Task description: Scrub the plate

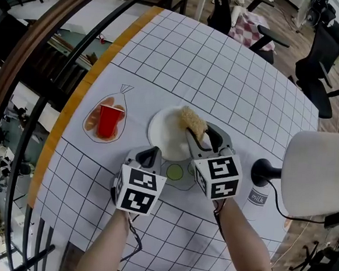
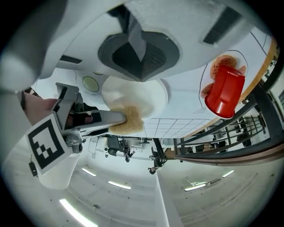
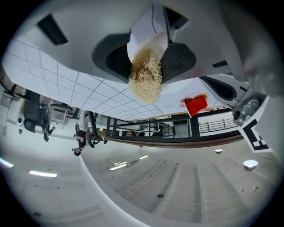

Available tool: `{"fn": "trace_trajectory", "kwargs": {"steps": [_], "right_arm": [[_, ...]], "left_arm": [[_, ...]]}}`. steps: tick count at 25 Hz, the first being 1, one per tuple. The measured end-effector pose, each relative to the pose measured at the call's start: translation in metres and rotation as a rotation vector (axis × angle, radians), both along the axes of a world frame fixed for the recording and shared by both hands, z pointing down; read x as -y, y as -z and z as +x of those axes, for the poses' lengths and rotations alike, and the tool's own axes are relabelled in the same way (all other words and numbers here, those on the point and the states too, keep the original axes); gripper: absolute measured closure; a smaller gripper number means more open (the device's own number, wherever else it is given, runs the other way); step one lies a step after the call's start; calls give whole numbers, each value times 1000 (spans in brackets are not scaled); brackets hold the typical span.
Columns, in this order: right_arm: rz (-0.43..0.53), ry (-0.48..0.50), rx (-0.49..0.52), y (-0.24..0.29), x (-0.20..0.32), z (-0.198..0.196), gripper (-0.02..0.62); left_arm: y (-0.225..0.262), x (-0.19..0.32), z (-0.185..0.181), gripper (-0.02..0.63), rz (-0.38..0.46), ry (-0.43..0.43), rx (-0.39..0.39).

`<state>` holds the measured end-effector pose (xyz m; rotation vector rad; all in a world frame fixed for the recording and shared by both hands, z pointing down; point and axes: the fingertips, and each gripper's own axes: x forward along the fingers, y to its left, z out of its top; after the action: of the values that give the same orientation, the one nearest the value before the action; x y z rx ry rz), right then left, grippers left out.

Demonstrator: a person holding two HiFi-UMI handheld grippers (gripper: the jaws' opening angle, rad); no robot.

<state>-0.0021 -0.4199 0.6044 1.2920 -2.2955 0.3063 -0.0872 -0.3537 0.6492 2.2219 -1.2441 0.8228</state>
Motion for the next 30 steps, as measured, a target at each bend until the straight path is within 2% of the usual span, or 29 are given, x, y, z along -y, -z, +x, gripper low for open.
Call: {"fn": "trace_trajectory", "kwargs": {"steps": [3,6,8,10,12,15,18,21,24,27,30], "right_arm": [[34,-47,-31,5,5,16,420],[31,-43,41,20,-4,6,420],[19,14,140,41,-17,-18,420],[24,99,176,55,-32,-46,420],[18,165,150,52,-41,-67,420],[-28,208,93,31,-49,-81,420],[-76,228,56,13,-54,-80,420],[-88,241,47,4,-52,-76,420],[-113,235,32,-5,-49,-68,420],[-89,214,-41,-12,-44,-50,420],[-66,160,-57,-11,-35,-25,420]], "left_arm": [[1,1,0,592,7,5,-1],[0,-2,1,592,1,-14,0],[0,-3,4,592,-4,-36,-4],[0,-3,4,592,1,-41,-1],[0,-3,2,592,6,-37,6],[1,-2,1,592,18,-34,2],[2,-3,4,592,23,-32,-18],[0,-4,5,592,10,-46,13],[-2,-3,3,592,14,-45,42],[-1,-1,2,592,12,-23,16],[1,2,1,592,14,-18,2]]}}
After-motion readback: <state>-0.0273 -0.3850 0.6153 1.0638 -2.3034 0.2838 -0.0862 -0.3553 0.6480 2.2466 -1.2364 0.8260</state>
